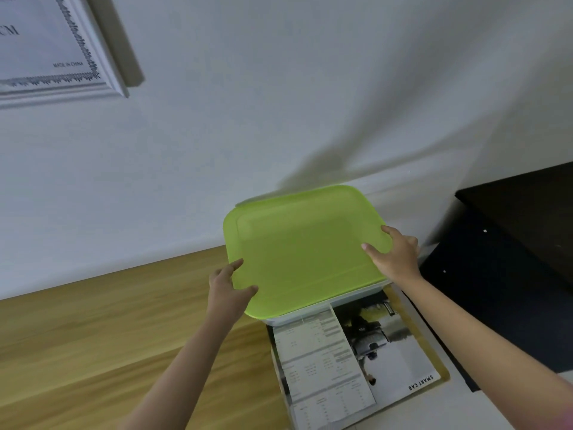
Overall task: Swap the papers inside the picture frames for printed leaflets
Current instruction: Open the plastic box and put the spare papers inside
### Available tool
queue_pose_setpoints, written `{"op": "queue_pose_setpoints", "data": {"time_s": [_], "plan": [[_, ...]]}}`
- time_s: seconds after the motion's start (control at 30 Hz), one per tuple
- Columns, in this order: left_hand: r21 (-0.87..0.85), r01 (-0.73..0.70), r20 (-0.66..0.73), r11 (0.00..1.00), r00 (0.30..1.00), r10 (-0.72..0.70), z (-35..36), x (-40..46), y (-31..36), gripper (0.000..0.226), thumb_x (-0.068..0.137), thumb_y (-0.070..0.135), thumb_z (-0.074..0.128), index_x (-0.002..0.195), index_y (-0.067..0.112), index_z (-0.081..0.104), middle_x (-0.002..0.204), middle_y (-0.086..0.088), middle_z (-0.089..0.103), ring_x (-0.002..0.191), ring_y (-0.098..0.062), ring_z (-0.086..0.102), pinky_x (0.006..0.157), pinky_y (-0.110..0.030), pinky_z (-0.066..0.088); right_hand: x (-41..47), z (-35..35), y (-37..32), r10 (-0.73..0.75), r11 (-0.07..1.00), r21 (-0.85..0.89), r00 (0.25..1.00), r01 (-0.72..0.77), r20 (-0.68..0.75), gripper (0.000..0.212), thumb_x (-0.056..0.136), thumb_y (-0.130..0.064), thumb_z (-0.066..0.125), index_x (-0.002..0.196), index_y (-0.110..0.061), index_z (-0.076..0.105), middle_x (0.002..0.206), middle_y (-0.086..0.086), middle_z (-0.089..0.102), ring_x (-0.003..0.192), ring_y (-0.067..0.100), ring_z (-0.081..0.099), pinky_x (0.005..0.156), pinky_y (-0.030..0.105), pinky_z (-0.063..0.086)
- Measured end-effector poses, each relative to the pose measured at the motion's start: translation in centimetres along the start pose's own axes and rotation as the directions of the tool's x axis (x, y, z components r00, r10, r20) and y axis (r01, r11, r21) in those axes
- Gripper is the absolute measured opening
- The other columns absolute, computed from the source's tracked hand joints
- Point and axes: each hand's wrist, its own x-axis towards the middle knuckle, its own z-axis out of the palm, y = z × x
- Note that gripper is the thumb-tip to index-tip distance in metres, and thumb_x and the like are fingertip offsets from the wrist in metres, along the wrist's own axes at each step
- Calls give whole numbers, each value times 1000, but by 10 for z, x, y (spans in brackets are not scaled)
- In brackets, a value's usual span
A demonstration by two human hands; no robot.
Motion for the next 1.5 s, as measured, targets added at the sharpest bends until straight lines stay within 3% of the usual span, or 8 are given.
{"op": "queue_pose_setpoints", "data": {"time_s": [0.2,0.33,0.57,0.7,0.9,1.17,1.33,1.5], "plan": [[94,-42,-47,995,998,46,-66,-28,-25,72,71,9,78,135,26,46,135,-8,35,120,-29,45,102,-41,42,-64,32,-40,-56,998,11,997,57,-62,70,79,-39,71,140,-19,42,124,15,37,124,32,31,93,31,32],[124,10,-86,992,996,1,-135,-43,-62,75,70,5,77,134,27,47,133,-10,36,118,-31,46,103,-44,41,-123,83,-70,-39,998,46,999,41,-34,71,78,-38,73,140,-19,41,125,19,34,122,36,29,97,43,39],[135,156,-91,979,985,-144,-257,-56,-144,77,68,-2,76,134,27,47,134,-13,38,125,-37,41,106,-51,37,-214,182,-125,-17,1000,-4,995,17,100,69,80,-36,71,140,-19,41,134,23,28,124,39,25,98,46,40],[148,227,-100,963,972,-214,-304,-59,-185,76,70,-5,73,135,24,47,136,-11,40,124,-38,42,100,-44,41,-251,228,-144,-8,996,-84,981,24,192,72,82,-39,68,143,-21,35,140,25,24,131,42,21,104,52,35],[182,331,-68,926,944,-324,-338,-53,-240,78,66,1,77,133,28,49,136,-11,45,123,-33,46,96,-45,46,-284,273,-151,77,985,-173,953,-27,292,73,84,-41,64,144,-19,30,140,25,26,132,40,21,109,48,29],[357,280,-175,891,957,-231,-330,-54,-244,68,71,12,75,133,23,50,134,-15,44,122,-37,42,106,-49,33,-290,283,-136,88,991,-131,912,-38,401,71,86,-35,63,146,-18,30,151,19,22,142,33,19,113,40,26],[327,270,-276,906,944,-181,-294,-61,-213,57,80,14,66,134,14,47,144,-19,30,130,-42,25,103,-51,30,-300,259,-123,15,1000,-4,963,-14,269,49,87,-27,63,132,-13,50,139,13,38,134,25,33,107,30,29],[351,85,-150,933,988,-33,-226,-65,-170,53,82,14,64,133,13,48,140,-16,33,130,-38,28,101,-49,33,-309,210,-81,131,983,134,990,-124,-45,44,86,-16,64,128,-13,51,126,8,47,121,23,45,99,31,37]]}}
